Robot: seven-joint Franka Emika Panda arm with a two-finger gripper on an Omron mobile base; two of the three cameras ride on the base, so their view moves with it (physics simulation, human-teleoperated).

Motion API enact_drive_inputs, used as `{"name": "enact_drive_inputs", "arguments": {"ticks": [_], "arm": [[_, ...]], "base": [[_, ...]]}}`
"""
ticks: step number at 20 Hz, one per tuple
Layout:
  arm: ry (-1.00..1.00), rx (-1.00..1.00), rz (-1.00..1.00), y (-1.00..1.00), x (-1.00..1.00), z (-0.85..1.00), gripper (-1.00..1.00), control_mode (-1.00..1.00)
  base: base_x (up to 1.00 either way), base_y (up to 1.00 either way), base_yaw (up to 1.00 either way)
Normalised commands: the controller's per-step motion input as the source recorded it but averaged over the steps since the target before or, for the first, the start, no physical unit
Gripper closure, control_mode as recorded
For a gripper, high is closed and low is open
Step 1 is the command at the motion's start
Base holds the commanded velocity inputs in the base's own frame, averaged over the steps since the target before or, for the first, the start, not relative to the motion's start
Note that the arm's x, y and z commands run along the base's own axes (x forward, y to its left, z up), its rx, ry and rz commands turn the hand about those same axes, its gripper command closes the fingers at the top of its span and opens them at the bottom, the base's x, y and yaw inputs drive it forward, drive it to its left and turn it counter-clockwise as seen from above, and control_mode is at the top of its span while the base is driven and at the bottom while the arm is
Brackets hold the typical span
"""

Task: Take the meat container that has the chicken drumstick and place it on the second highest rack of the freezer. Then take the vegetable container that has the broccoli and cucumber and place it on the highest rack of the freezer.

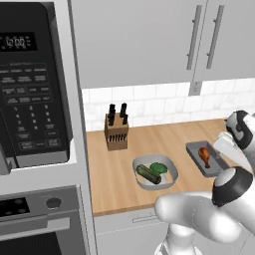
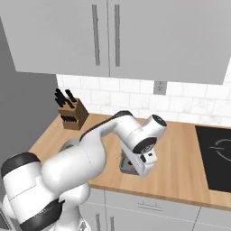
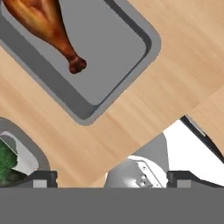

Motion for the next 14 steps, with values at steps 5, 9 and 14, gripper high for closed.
{"name": "enact_drive_inputs", "arguments": {"ticks": [5, 9, 14], "arm": [[0.06, 0.0, -0.29, -0.46, -0.05, -0.49, -1.0, -1.0], [0.16, 0.0, -0.3, -0.17, 0.36, -0.31, -1.0, -1.0], [0.02, 0.0, -0.12, 0.0, 0.3, -0.26, -1.0, -1.0]], "base": [[0.0, 0.0, 0.0], [0.0, 0.0, 0.0], [0.0, 0.0, 0.0]]}}
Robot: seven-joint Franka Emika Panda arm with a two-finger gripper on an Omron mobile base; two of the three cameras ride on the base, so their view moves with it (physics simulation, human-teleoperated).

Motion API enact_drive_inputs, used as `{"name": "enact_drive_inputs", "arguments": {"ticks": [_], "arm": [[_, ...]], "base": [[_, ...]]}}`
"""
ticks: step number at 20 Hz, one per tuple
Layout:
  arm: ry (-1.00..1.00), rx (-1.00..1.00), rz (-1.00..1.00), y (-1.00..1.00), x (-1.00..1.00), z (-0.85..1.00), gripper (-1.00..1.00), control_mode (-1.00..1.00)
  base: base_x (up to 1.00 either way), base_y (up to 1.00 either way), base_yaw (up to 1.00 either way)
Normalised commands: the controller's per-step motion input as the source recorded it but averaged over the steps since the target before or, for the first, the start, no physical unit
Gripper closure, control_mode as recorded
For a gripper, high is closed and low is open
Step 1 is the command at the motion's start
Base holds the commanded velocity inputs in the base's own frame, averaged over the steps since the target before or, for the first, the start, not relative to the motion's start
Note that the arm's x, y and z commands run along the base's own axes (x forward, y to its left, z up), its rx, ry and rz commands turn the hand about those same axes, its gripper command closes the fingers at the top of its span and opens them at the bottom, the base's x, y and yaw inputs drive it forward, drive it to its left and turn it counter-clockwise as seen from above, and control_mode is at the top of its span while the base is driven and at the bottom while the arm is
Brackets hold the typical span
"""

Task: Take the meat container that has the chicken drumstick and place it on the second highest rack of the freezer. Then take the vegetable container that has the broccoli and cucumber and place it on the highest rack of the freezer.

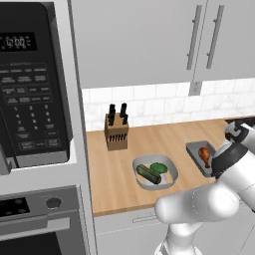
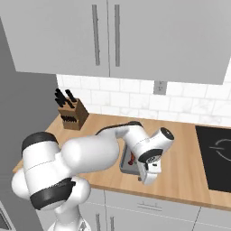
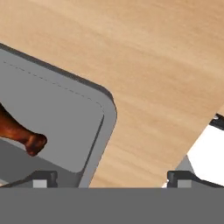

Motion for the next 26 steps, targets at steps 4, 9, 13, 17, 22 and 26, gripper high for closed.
{"name": "enact_drive_inputs", "arguments": {"ticks": [4, 9, 13, 17, 22, 26], "arm": [[0.0, 0.0, -0.08, 0.0, 0.11, -0.43, -1.0, -1.0], [0.04, 0.0, -0.12, 0.04, 0.26, -0.16, -1.0, -1.0], [0.05, 0.0, -0.12, 0.09, 0.23, -0.18, -1.0, -1.0], [0.04, -0.01, -0.12, 0.14, 0.09, -0.33, 1.0, -1.0], [0.0, 0.0, -0.09, 0.17, 0.0, -0.25, 1.0, -1.0], [0.0, 0.0, -0.07, 0.09, 0.0, -0.04, 1.0, -1.0]], "base": [[0.0, 0.0, 0.0], [0.0, 0.0, 0.0], [0.0, 0.0, 0.0], [0.0, 0.0, 0.0], [0.0, 0.0, 0.0], [0.0, 0.0, 0.0]]}}
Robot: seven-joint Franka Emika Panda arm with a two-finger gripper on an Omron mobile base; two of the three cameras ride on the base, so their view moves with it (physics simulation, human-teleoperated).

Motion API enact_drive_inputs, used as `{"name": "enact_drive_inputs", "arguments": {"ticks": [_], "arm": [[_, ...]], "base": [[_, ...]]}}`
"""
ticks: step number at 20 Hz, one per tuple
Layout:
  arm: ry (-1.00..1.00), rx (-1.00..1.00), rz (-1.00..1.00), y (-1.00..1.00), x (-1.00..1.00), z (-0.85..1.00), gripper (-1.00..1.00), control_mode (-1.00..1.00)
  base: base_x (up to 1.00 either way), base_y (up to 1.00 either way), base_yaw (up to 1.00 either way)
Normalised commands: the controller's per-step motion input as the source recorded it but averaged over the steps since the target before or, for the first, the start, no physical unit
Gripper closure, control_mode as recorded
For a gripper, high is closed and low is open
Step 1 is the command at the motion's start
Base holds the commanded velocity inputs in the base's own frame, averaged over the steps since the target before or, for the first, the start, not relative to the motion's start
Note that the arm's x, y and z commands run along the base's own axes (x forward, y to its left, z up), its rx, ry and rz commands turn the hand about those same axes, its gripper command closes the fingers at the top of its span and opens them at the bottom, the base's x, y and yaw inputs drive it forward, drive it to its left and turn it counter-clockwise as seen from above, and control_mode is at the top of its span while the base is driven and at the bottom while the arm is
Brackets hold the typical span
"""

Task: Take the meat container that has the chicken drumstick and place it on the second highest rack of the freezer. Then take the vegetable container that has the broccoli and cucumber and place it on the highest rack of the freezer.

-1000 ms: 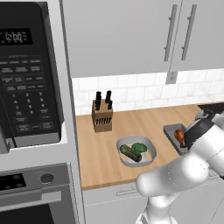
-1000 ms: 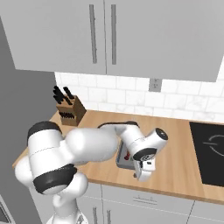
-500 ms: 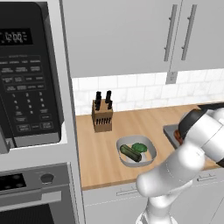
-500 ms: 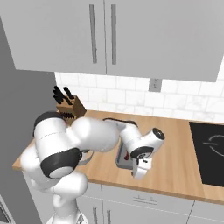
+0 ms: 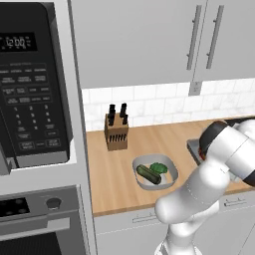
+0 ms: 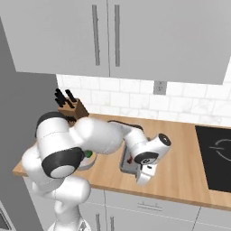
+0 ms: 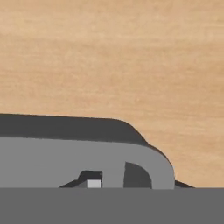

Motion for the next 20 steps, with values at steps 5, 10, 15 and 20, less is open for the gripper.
{"name": "enact_drive_inputs", "arguments": {"ticks": [5, 10, 15, 20], "arm": [[-0.11, 0.0, -0.03, 0.01, -0.33, 0.21, 1.0, -1.0], [-0.2, -0.02, -0.01, 0.06, -0.35, 0.75, 1.0, -1.0], [-0.22, -0.05, 0.0, 0.33, -0.27, 0.94, 1.0, -1.0], [-0.05, -0.04, -0.02, 0.73, -0.27, 0.62, 1.0, -1.0]], "base": [[0.0, 0.0, 0.0], [0.0, 0.0, 0.0], [0.0, 0.0, 0.0], [0.0, 0.0, 0.0]]}}
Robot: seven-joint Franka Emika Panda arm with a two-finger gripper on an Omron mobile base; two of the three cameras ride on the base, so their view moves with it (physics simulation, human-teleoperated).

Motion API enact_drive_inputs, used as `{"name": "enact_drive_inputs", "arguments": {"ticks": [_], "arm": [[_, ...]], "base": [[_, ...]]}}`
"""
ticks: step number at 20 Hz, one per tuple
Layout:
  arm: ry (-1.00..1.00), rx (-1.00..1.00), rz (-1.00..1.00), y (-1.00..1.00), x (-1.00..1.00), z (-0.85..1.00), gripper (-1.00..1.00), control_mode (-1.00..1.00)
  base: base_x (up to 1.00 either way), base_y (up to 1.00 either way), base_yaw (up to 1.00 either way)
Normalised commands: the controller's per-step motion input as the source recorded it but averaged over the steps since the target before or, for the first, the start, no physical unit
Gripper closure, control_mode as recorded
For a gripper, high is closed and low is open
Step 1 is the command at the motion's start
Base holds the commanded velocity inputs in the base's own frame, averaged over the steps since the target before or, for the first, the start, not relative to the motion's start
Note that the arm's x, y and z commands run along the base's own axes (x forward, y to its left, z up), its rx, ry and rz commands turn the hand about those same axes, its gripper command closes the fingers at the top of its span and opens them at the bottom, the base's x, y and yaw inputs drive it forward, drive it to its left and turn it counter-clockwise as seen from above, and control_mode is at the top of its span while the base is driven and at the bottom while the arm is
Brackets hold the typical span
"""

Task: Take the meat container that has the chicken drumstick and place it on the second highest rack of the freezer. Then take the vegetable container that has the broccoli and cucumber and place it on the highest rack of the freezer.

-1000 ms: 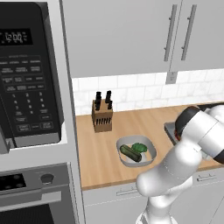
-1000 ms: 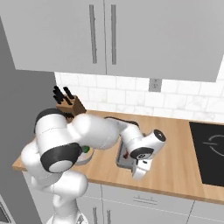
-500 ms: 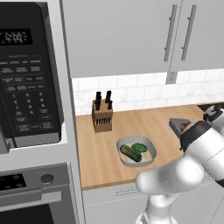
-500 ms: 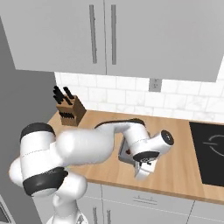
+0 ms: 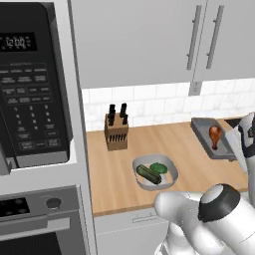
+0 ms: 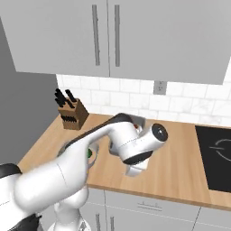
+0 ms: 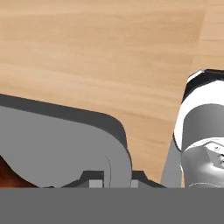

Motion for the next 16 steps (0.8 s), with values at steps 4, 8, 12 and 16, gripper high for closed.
{"name": "enact_drive_inputs", "arguments": {"ticks": [4, 8, 12, 16], "arm": [[0.0, -0.08, -0.02, 0.82, -0.35, 0.42, 1.0, -1.0], [-0.05, -0.16, 0.0, 0.46, -0.48, 0.65, 1.0, -1.0], [-0.06, -0.21, 0.0, 0.44, -0.43, 0.72, 1.0, -1.0], [-0.07, -0.16, 0.03, 0.33, -0.51, 0.16, 1.0, -1.0]], "base": [[0.0, 0.0, 0.0], [0.0, 0.0, 0.0], [0.0, 0.0, 0.0], [0.0, 0.0, 0.0]]}}
